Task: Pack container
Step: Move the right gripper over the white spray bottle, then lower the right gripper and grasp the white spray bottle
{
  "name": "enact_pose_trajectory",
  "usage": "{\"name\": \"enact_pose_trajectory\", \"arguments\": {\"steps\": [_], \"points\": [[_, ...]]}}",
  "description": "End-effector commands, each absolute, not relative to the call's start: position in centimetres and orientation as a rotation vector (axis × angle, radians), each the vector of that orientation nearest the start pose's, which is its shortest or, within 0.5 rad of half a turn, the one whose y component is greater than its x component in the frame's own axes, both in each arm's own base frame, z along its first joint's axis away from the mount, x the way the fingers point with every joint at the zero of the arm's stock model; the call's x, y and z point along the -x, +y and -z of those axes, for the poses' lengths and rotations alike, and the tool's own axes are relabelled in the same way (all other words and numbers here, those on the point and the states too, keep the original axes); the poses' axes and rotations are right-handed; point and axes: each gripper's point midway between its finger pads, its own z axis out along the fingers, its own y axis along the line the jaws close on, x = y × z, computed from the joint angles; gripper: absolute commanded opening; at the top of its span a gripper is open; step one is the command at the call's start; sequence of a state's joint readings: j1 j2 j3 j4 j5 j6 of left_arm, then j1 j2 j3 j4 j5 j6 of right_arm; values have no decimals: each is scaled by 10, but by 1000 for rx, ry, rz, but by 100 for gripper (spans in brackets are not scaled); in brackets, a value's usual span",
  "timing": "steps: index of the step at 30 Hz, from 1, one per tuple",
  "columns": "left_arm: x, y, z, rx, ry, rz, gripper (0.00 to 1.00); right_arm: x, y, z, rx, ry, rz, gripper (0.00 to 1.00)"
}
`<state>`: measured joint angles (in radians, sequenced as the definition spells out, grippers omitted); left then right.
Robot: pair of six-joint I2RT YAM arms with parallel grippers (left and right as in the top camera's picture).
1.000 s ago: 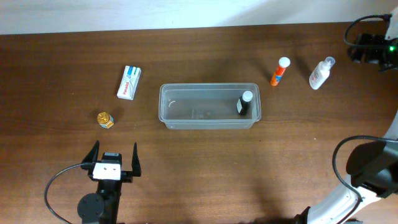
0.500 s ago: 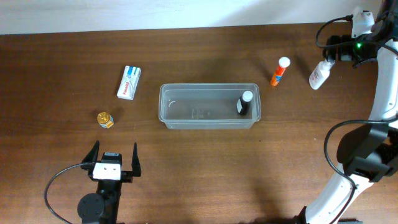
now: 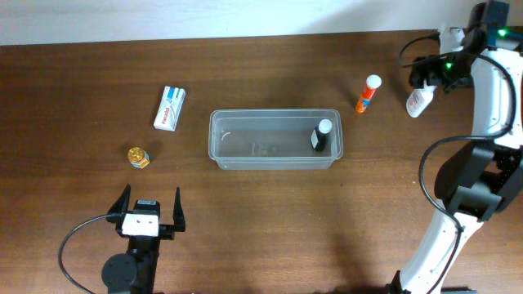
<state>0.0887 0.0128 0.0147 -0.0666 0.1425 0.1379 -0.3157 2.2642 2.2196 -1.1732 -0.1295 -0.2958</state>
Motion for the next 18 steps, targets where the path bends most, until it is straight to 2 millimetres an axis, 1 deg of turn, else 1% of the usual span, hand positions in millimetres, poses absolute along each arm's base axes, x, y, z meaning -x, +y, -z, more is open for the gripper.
{"name": "enact_pose_trajectory", "arguments": {"steps": [1, 6, 10, 12, 16, 18], "points": [[-246, 0, -160, -154, 1629, -79, 99, -503, -144, -113, 15, 2819, 24, 96], [-246, 0, -160, -154, 1629, -79, 99, -506, -145, -104, 26, 2825, 24, 90], [-246, 0, -160, -154, 1629, -79, 99, -507, -147, -95, 22, 2835, 20, 89], [-246, 0, -160, -154, 1629, -79, 99, -507, -147, -87, 21, 2849, 14, 85], [-246, 0, -160, -154, 1629, -79, 99, -509, -147, -86, 22, 2844, 16, 78], [-246, 0, -160, -154, 1629, -79, 99, -510, -147, -86, 22, 2840, 17, 73]]}}
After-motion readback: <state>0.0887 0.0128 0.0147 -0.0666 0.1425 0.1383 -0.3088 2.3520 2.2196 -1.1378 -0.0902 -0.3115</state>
